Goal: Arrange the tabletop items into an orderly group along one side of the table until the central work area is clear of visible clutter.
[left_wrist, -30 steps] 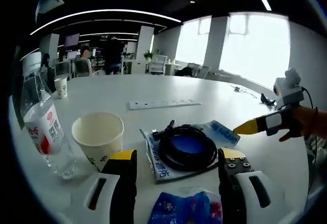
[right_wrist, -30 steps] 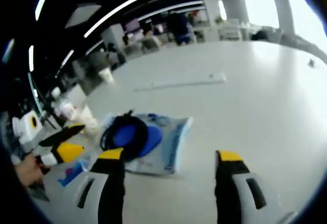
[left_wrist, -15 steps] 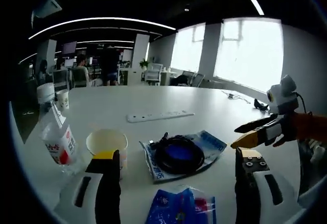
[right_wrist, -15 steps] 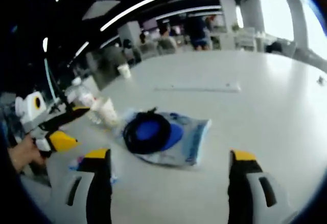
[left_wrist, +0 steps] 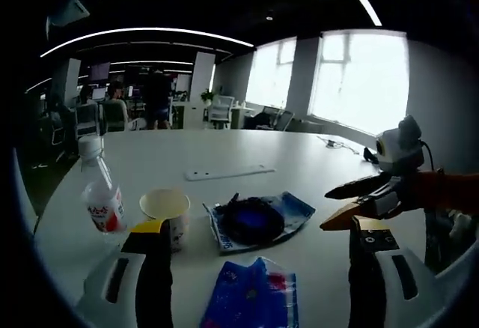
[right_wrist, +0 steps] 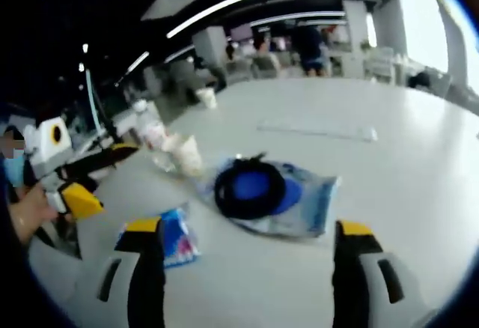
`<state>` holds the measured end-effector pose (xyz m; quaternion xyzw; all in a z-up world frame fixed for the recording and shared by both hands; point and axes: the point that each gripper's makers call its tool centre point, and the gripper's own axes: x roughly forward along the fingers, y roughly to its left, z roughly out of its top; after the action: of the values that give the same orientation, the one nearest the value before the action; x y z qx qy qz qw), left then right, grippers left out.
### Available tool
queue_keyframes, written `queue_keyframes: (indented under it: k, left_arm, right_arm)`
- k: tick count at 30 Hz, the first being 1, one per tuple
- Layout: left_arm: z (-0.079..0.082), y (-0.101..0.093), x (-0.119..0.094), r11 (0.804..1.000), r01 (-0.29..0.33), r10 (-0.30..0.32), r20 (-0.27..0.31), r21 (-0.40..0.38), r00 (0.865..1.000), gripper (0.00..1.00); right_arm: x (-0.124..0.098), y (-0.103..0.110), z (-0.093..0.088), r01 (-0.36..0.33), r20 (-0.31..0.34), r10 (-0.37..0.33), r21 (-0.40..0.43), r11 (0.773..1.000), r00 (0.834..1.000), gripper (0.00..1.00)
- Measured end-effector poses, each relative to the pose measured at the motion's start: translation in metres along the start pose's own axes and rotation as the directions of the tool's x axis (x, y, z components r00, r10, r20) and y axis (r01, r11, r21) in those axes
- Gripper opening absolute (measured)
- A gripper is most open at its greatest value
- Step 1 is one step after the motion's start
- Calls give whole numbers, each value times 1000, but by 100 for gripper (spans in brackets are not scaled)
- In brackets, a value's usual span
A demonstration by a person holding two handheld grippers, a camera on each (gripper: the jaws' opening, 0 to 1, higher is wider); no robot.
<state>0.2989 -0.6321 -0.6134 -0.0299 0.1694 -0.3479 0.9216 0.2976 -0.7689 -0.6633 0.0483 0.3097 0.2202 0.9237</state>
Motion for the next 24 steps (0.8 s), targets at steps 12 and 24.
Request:
queue_keyframes:
  k: [12,24]
  left_arm:
    - [4,9,-36,999,-24,24,2,28,1000,99]
    - [-1,11,-59,995,-34,36,-20,89,999,99]
  right_arm:
    - [7,42,-2,-126,-1,126,-42,991,992,82]
    - [24,75,-9,-252,-5,252,-92,963,968,66]
